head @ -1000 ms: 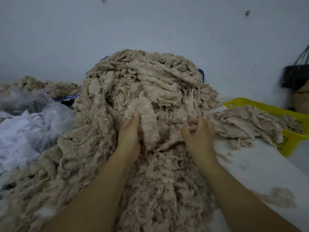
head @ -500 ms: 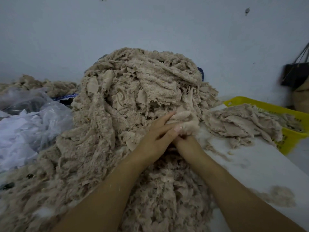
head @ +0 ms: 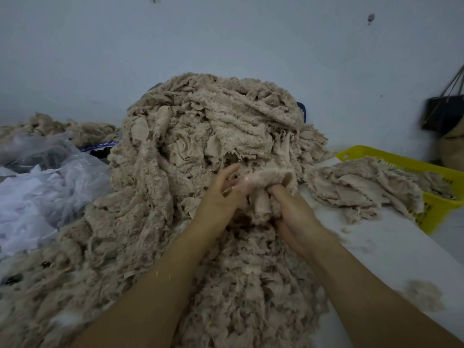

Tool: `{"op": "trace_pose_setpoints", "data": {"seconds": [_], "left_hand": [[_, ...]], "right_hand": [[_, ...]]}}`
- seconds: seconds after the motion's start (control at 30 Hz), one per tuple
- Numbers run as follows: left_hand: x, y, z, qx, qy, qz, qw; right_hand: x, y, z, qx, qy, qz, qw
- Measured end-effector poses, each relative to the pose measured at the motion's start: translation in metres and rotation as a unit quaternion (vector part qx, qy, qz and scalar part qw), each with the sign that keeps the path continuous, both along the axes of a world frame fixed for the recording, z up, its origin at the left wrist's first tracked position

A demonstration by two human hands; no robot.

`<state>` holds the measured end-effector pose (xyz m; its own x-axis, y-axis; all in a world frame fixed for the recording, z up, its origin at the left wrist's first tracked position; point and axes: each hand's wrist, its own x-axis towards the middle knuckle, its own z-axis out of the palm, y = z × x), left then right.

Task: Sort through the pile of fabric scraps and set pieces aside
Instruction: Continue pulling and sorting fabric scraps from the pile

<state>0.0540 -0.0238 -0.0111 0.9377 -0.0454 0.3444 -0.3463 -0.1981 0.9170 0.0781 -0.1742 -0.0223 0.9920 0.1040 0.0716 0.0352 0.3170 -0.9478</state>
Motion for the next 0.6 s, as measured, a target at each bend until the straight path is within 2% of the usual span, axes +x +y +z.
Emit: {"op": "trace_pose_setpoints", "data": {"seconds": [0.1,0.2,0.33,0.47,0.6], "left_hand": [[0.006,-0.004,-0.010,0.060,0.011,-0.001,0.998],[0.006,-0.003,-0.010,0.045,-0.017,0.052,0.998],[0.004,-0.003,-0.002,-0.086,0.102,0.085,0.987],[0.003,0.000,0.004,-0.216,0.188,0.043,0.957],[0.007,0.006,0.009,-0.332,0.201,0.022,0.921]], "right_hand": [[0.000,0.003,-0.005,-0.035,-0.026,0.001,0.999],[0.004,0.000,-0.004,-0.044,-0.027,-0.058,0.997],[0.012,-0.004,-0.007,-0.097,-0.022,-0.161,0.982],[0.016,-0.004,-0.012,-0.117,-0.029,-0.184,0.976],[0.015,-0.012,-0.005,-0.042,-0.004,-0.145,0.989]]}}
